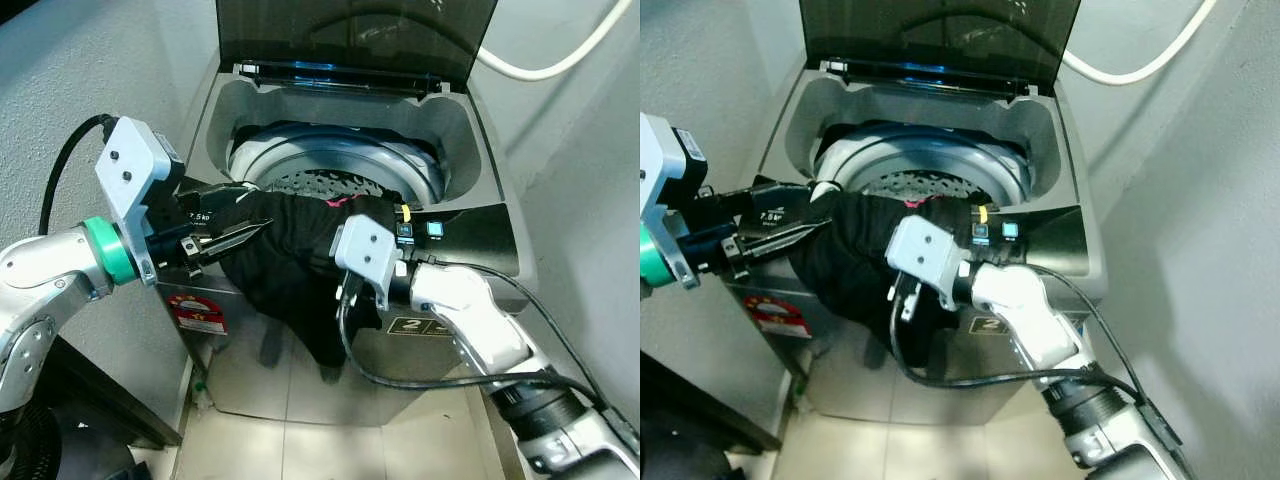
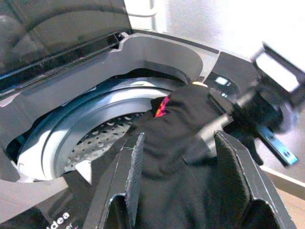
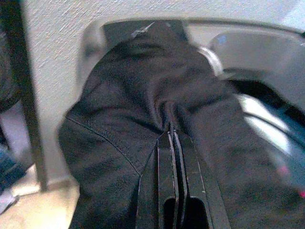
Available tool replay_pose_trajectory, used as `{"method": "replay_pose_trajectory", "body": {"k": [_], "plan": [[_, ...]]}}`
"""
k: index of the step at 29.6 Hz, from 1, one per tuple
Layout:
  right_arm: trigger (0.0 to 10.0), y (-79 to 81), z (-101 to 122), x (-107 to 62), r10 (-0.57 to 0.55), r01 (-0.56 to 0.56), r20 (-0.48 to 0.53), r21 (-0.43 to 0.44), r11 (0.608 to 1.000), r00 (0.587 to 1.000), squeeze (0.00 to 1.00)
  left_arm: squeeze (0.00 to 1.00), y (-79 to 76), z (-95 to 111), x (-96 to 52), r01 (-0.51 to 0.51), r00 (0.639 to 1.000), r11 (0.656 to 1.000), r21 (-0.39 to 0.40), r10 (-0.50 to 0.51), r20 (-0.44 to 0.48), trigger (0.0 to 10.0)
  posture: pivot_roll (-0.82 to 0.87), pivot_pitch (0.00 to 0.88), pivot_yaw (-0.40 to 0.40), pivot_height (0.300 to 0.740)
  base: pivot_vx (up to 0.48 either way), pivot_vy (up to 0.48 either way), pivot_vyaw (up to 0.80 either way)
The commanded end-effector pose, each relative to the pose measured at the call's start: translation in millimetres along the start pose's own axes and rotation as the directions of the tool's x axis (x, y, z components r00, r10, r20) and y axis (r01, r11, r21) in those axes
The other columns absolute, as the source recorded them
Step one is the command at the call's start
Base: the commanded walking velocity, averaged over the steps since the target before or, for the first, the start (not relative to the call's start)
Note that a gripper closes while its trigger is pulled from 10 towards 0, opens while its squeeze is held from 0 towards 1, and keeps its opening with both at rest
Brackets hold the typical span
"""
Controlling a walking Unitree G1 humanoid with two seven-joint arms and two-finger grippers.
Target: Clothes washing
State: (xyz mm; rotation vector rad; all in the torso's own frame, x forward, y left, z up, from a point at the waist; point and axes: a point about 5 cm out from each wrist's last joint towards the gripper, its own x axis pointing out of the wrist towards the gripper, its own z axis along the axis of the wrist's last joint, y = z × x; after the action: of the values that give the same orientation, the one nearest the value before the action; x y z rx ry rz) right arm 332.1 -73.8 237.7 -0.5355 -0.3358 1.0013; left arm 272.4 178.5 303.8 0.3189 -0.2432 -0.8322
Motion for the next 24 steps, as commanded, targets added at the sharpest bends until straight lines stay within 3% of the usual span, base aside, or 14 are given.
{"method": "replay_pose_trajectory", "body": {"k": [1,5,7,8,9,10,13,14,16,20,21,22,23,24], "plan": [[0.0,-9.2,5,-0.9,-0.057,0.056,0.038,0.041,0.998,0.998,0.0,0.0,-2.4,3,0.2,0.002,1.0,1.0,0.013,-0.003,0.006,10.0,0.08,0.177,-0.004,0.74,0.0,0.0,0.0],[0.0,-16.7,12,1.5,-0.105,0.101,0.077,0.055,0.993,0.992,0.0,0.0,-2.5,3,1.1,0.001,1.0,1.0,0.01,-0.001,0.009,10.0,0.07,0.178,-0.003,0.74,0.0,0.0,0.0],[0.0,-54.7,42,17.0,-0.32,0.317,0.19,0.048,0.947,0.928,0.0,0.0,-6.8,6,8.4,0.013,0.999,1.0,-0.003,-0.013,0.044,10.0,0.07,0.182,-0.005,0.74,0.0,0.0,0.0],[0.0,-54.7,42,17.0,-0.32,0.317,0.19,0.048,0.947,0.928,0.0,0.0,-6.8,6,8.4,0.013,0.999,1.0,-0.003,-0.013,0.044,10.0,0.07,0.182,-0.005,0.74,0.0,0.0,0.0],[0.0,-70.6,54,25.6,-0.412,0.416,0.217,0.028,0.909,0.885,0.0,0.0,-9.8,8,11.9,0.026,0.998,1.0,-0.008,-0.026,0.063,10.0,0.07,0.184,-0.008,0.74,0.0,0.0,0.0],[0.0,-70.6,54,25.6,-0.412,0.416,0.217,0.028,0.909,0.885,0.0,0.0,-9.8,8,11.9,0.026,0.998,1.0,-0.008,-0.026,0.063,10.0,0.07,0.184,-0.008,0.74,0.0,0.0,0.0],[0.0,-97.2,77,44.8,-0.607,0.623,0.225,-0.001,0.782,0.762,0.0,0.0,-15.5,13,16.8,0.048,0.994,0.999,-0.02,-0.046,0.097,10.0,0.07,0.188,-0.016,0.74,0.0,0.0,0.0],[0.0,-97.2,77,44.8,-0.607,0.623,0.225,-0.001,0.782,0.762,0.0,0.0,-15.5,13,16.8,0.048,0.994,0.999,-0.02,-0.046,0.097,10.0,0.07,0.188,-0.016,0.74,0.0,0.0,0.0],[0.0,-102.5,95,56.3,-0.653,0.674,0.253,0.004,0.738,0.714,0.0,0.0,-17.8,13,19.2,0.053,0.993,0.998,-0.025,-0.05,0.106,10.0,0.07,0.186,-0.021,0.74,0.0,0.0,0.0],[0.0,-102.2,110,67.8,-0.655,0.681,0.27,-0.006,0.732,0.706,0.0,0.0,-21.0,13,21.3,0.056,0.992,0.998,-0.027,-0.053,0.111,10.0,0.08,0.178,-0.04,0.74,0.0,0.0,0.0],[6.9,-101.4,109,70.7,-0.653,0.679,0.253,-0.026,0.733,0.714,0.0,0.0,-21.6,13,20.7,0.051,0.992,0.998,-0.025,-0.047,0.114,10.0,0.09,0.173,-0.045,0.74,0.0,0.0,0.0],[6.9,-101.4,109,70.7,-0.653,0.679,0.253,-0.026,0.733,0.714,0.0,0.0,-21.6,13,20.7,0.051,0.992,0.998,-0.025,-0.047,0.114,10.0,0.09,0.173,-0.045,0.74,0.0,0.0,0.0],[10.0,-100.8,103,71.1,-0.653,0.676,0.226,-0.032,0.737,0.723,0.0,0.0,-21.2,15,18.8,0.041,0.992,0.999,-0.024,-0.038,0.117,10.0,0.09,0.171,-0.048,0.74,0.0,0.0,0.0],[10.0,-100.4,97,70.8,-0.655,0.674,0.206,-0.035,0.738,0.727,0.0,0.0,-20.8,15,17.3,0.034,0.992,0.999,-0.023,-0.031,0.119,10.0,0.09,0.17,-0.048,0.74,0.0,0.0,0.0]]}}
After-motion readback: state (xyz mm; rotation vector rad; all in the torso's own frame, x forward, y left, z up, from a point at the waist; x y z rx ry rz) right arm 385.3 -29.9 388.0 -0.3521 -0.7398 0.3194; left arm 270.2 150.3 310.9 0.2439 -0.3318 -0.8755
